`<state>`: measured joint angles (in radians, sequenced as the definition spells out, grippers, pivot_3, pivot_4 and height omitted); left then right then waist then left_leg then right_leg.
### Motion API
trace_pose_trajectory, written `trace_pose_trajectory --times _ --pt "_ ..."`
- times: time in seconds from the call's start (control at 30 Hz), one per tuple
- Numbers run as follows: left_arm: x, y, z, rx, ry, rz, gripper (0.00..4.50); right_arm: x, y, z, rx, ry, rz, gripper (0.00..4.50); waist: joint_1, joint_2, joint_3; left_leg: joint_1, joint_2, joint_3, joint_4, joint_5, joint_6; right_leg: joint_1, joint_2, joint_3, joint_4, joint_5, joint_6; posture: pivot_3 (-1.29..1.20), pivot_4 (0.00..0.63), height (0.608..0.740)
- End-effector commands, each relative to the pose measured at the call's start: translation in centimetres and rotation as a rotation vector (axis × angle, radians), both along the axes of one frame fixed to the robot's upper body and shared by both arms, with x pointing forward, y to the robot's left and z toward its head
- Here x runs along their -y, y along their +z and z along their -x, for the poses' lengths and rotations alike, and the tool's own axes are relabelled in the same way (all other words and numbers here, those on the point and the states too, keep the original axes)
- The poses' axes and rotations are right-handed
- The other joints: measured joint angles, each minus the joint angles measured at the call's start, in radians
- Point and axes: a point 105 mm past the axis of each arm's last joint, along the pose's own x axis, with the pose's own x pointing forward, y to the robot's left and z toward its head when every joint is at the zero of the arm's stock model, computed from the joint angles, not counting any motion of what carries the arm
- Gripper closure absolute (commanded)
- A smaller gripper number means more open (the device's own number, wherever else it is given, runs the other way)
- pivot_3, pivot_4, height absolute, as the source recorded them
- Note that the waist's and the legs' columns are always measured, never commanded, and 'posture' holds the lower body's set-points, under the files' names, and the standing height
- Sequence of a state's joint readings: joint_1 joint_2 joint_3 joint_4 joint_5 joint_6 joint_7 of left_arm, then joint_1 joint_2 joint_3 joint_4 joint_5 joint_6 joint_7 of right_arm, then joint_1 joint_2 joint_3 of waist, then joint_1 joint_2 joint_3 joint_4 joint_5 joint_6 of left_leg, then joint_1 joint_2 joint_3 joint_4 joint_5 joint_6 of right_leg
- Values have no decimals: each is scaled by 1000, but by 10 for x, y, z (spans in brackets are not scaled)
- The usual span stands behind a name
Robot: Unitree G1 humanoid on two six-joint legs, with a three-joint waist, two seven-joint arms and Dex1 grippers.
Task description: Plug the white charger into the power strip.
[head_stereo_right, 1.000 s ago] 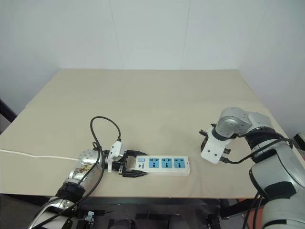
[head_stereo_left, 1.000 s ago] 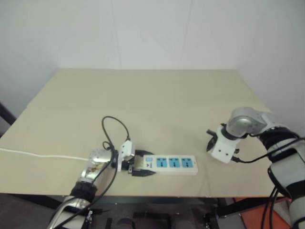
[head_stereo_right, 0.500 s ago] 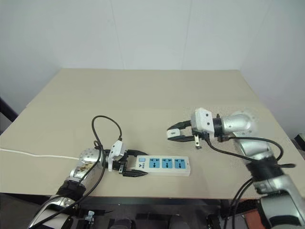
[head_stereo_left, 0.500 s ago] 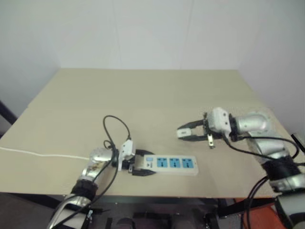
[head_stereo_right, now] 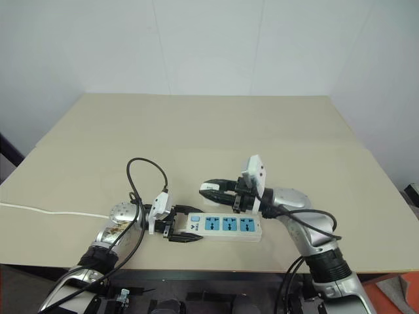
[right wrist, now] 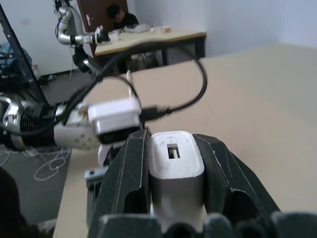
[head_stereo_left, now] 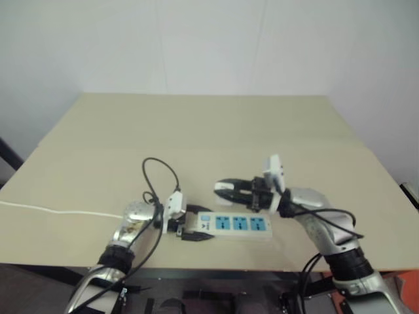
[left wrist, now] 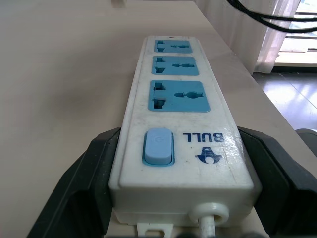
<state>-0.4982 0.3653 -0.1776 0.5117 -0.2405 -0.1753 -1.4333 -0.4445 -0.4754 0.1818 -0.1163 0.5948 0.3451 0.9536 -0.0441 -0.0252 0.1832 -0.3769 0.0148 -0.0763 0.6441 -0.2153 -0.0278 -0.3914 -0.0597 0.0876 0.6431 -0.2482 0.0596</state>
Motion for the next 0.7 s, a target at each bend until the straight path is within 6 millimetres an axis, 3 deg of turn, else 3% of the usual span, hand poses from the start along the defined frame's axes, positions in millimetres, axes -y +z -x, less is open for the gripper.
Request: trace_pose_trajectory --times 0.03,0.7 --pt "-3 -10 2 -28 10 -36 1226 -6 5 6 62 20 -2 3344 0 0 0 0 0 0 0 0 0 0 0 0 0 0 0 0 150 740" --pt "-2 -11 4 -31 9 -40 1226 -2 -23 8 80 49 97 3344 0 0 0 -1 0 0 0 0 0 0 0 0 -1 -1 1 0 150 740"
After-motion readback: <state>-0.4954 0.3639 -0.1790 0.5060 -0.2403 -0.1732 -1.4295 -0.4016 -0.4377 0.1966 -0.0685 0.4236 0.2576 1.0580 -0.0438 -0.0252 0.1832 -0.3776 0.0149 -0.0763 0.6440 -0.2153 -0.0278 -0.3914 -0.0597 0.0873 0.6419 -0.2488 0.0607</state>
